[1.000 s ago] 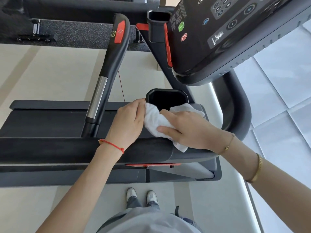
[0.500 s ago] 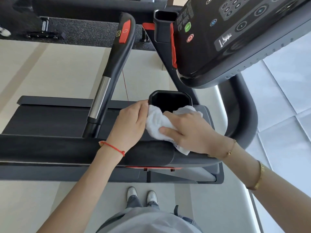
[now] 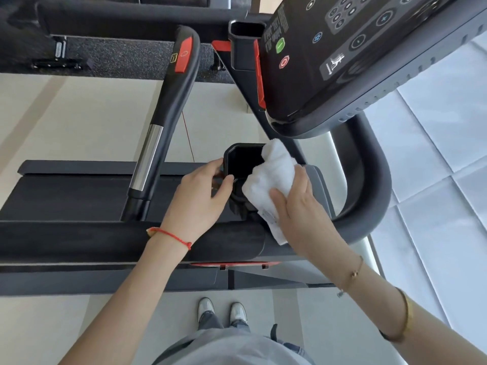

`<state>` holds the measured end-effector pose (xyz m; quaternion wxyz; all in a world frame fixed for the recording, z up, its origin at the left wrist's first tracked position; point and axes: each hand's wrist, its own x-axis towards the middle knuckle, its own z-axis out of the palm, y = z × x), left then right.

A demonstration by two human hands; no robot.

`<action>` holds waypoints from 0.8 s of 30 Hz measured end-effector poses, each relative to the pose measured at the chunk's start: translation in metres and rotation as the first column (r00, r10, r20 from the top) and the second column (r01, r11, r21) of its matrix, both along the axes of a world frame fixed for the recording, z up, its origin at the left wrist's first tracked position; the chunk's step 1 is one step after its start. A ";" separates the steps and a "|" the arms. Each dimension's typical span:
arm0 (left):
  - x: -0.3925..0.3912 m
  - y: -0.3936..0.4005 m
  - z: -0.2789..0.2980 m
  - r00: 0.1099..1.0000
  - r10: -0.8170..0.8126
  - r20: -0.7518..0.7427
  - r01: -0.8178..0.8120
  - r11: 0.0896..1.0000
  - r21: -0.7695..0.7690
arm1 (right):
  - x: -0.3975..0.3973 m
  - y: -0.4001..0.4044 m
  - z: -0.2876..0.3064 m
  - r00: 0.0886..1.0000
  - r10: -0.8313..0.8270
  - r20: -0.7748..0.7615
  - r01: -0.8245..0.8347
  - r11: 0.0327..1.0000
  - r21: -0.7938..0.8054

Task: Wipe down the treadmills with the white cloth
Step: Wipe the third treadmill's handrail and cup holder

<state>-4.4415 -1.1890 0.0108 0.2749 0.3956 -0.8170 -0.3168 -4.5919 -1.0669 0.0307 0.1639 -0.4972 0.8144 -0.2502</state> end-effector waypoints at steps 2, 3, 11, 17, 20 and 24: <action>-0.001 0.000 0.000 1.000 -0.001 0.009 0.001 1.000 -0.001 | -0.008 -0.021 0.002 0.999 -0.044 -0.009 0.044 0.998 0.053; -0.001 0.000 0.000 1.000 -0.001 0.016 0.001 1.000 0.000 | -0.013 -0.033 0.005 0.998 -0.051 -0.026 0.053 0.995 0.082; 0.000 -0.001 0.000 0.999 -0.012 0.051 0.011 1.000 0.014 | -0.032 -0.029 0.006 0.999 0.049 0.022 -0.051 0.994 0.093; -0.001 -0.001 0.001 0.998 -0.029 0.051 0.029 1.000 -0.007 | -0.037 -0.048 0.010 0.965 0.201 -0.167 -0.187 0.978 0.096; -0.001 -0.001 0.001 0.999 -0.026 0.038 0.028 0.999 -0.029 | -0.044 -0.060 0.014 0.901 0.337 -0.271 -0.322 0.941 0.101; -0.001 0.000 -0.002 0.999 -0.005 0.036 0.007 0.999 -0.043 | -0.051 -0.087 0.017 0.740 0.494 -0.456 -0.462 0.866 0.190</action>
